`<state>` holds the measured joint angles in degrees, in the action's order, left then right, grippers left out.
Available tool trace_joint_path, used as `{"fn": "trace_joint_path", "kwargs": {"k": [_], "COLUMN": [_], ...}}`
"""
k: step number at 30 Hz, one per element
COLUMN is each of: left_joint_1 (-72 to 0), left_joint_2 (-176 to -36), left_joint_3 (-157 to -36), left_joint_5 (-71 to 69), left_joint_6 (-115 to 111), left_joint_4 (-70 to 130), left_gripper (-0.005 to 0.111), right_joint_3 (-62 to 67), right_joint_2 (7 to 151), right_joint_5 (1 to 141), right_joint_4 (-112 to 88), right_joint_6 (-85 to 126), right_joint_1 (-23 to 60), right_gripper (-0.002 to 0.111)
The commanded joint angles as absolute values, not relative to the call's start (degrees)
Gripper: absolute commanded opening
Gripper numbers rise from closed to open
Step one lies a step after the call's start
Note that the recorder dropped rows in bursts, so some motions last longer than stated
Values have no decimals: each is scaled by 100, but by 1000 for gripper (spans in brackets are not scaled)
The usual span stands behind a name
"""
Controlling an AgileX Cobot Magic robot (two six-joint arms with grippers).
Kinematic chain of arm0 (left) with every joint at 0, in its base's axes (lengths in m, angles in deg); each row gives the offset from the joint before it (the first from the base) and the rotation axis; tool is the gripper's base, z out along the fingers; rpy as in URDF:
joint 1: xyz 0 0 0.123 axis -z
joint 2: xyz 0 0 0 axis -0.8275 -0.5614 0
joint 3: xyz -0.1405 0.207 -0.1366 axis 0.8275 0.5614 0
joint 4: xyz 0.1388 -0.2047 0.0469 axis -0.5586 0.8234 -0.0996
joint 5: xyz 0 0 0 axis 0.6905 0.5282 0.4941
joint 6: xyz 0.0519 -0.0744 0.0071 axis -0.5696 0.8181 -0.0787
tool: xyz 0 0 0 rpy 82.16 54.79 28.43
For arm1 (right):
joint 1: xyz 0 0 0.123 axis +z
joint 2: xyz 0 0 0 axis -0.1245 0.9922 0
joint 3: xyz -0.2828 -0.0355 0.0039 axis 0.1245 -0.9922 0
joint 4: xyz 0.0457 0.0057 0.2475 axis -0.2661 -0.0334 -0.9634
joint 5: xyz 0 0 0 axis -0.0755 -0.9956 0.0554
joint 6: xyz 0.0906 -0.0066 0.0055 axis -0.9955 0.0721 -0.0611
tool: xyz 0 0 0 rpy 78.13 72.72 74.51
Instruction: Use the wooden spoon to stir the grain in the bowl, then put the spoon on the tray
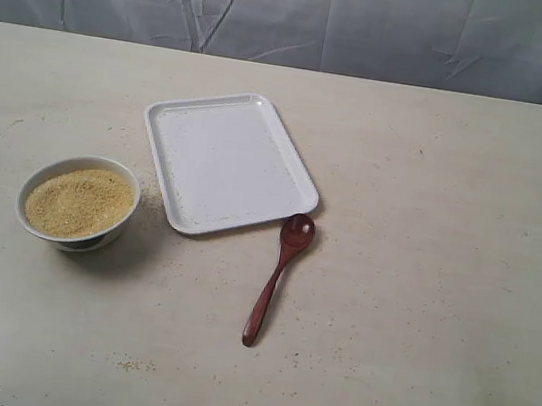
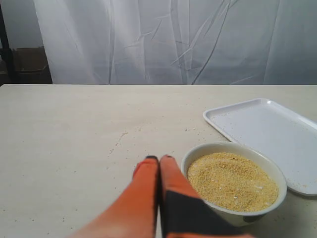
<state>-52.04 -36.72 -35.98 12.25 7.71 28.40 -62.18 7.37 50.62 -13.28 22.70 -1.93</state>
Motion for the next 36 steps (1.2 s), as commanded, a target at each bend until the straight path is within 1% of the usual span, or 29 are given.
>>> {"fn": "trace_joint_path", "kwargs": {"k": [1,10,17,21,22,24,25,27,29,31,36], "left_joint_1": [-5229,-5229,-5229,-5229,-5229,-5229,-5229,-5229,-5229,-5229,-5229], "left_joint_2": [-3642,-3642,-3642,-3642,-3642,-3642,-3642,-3642,-3642,-3642,-3642], "left_joint_3": [-3570,-3570,-3570,-3570,-3570,-3570,-3570,-3570,-3570,-3570,-3570], "left_joint_5": [1191,1191,1191,1191,1191,1191,1191,1191,1191,1191,1191], "left_joint_6": [768,768,768,768,768,768,768,768,768,768,768], "left_joint_4": [2842,2842,2842,2842,2842,2842,2842,2842,2842,2842,2842], "left_gripper": [0,0,0,0,0,0,0,0,0,0,0], "right_joint_3": [-6244,-6244,-6244,-6244,-6244,-5803,-5521,-4633,-3788,-3348,-3312], "right_joint_2": [701,701,701,701,701,891,1171,2054,3015,3733,4752], "right_joint_5": [5436,7520,8109,8176,8108,6905,6249,4747,3954,3887,4134], "right_joint_4": [-1191,-1191,-1235,-1235,-1304,-2457,-2526,-2531,-2547,-2421,-2876], "right_joint_6": [2303,2303,2303,2313,2313,2289,2289,2247,2247,2258,2012], "right_joint_1": [-183,-183,-183,-183,-183,-183,-183,-183,-183,-183,-183], "right_gripper": [0,0,0,0,0,-1,-1,-1,-1,-1,-1]}}
